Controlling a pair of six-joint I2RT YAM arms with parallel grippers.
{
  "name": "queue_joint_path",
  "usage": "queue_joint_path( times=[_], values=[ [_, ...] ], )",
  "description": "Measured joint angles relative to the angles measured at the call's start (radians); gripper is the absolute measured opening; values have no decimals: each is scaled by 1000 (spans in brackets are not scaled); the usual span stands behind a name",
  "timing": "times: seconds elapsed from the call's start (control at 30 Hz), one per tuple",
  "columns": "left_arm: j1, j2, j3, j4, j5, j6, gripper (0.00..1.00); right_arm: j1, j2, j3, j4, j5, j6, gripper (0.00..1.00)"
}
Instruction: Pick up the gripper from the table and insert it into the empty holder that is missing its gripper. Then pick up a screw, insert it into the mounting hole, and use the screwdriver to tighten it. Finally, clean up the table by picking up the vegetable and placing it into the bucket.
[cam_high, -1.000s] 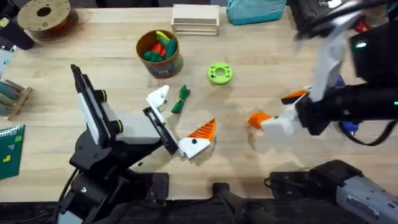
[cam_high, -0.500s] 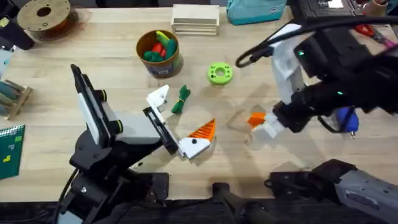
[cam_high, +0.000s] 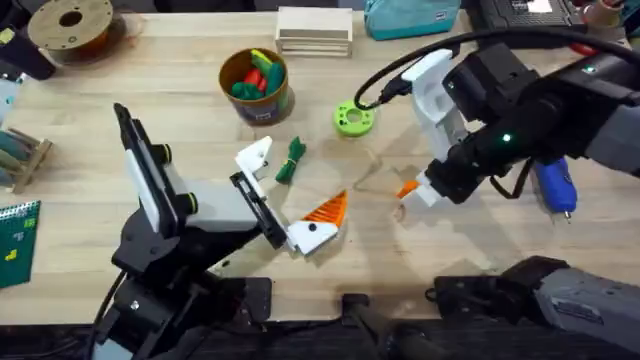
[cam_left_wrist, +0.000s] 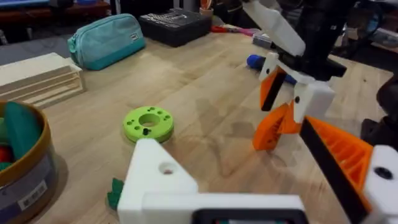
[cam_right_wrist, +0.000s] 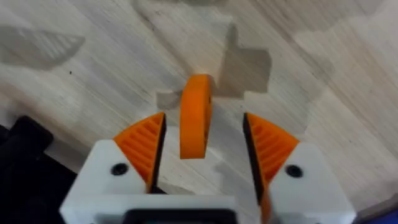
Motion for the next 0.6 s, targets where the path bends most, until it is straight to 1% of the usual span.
queue_joint_path(
  times=[0.03, 0.1, 0.13, 0.2, 0.23, 0.3, 0.33, 0.43, 0.53, 0.6],
  values=[
    [0, 0, 0, 0, 0, 0, 987, 0, 0, 0, 0, 0, 0, 657],
    [0, 0, 0, 0, 0, 0, 987, 4, 0, 0, 0, 3, -2, 494],
    [0, 0, 0, 0, 0, 0, 987, 7, 0, 0, 0, 3, -3, 386],
    [0, 0, 0, 0, 0, 0, 987, 16, 0, 0, 0, 4, -4, 221],
    [0, 0, 0, 0, 0, 0, 987, 20, 0, 0, 1, 4, -4, 146],
    [0, 0, 0, 0, 0, 0, 987, 28, 0, 1, 3, 10, -4, 31],
    [0, 0, 0, 0, 0, 0, 988, 30, 0, 2, 5, 10, -4, 18],
    [0, 0, 0, 0, 0, 0, 987, 34, -3, 3, 0, 11, -4, 20],
    [0, 0, 0, 0, 0, 0, 987, 23, -70, 3, -22, 10, 0, 19],
    [0, 0, 0, 0, 0, 0, 987, -4, -118, 3, -18, 3, 9, 19]
  ],
)
